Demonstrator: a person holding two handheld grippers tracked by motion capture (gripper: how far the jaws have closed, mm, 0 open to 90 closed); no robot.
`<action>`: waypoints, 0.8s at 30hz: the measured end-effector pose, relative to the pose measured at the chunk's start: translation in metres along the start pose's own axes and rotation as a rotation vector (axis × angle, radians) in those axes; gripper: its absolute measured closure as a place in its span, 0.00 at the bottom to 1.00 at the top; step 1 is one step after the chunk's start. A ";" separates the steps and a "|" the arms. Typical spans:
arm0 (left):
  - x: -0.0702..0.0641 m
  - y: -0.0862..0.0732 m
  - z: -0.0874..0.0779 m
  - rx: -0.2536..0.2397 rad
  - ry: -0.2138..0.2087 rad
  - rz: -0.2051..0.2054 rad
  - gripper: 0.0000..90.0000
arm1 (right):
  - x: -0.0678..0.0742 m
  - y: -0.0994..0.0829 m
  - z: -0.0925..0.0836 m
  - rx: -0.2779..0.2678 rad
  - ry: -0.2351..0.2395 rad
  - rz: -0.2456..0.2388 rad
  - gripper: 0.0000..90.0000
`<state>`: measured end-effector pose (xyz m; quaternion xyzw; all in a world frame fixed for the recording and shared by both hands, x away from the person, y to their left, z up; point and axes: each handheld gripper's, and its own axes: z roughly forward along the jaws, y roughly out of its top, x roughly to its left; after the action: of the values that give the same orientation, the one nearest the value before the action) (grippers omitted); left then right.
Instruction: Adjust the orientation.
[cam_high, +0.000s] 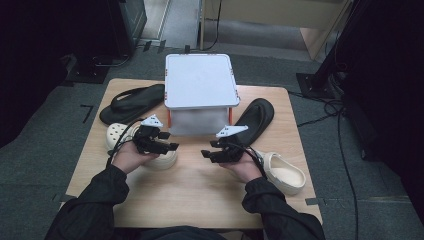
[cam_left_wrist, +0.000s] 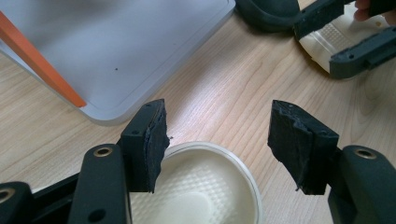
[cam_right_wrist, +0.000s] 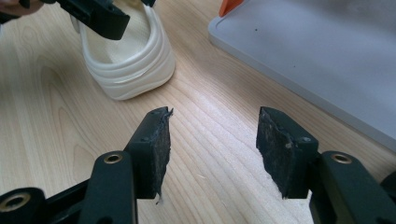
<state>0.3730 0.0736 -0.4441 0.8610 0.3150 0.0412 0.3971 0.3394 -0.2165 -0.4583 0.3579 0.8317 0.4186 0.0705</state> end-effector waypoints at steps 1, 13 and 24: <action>0.000 0.000 0.000 -0.001 -0.001 0.000 0.42 | 0.000 0.000 0.000 0.000 0.000 0.000 0.50; 0.001 -0.001 -0.001 -0.002 -0.006 0.000 0.42 | -0.002 0.000 0.000 -0.001 -0.010 -0.016 0.50; 0.000 0.000 -0.015 -0.027 0.011 0.003 0.43 | 0.001 0.003 0.001 -0.015 -0.004 -0.036 0.50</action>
<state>0.3678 0.0830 -0.4343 0.8557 0.3155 0.0508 0.4070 0.3406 -0.2141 -0.4564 0.3429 0.8349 0.4226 0.0824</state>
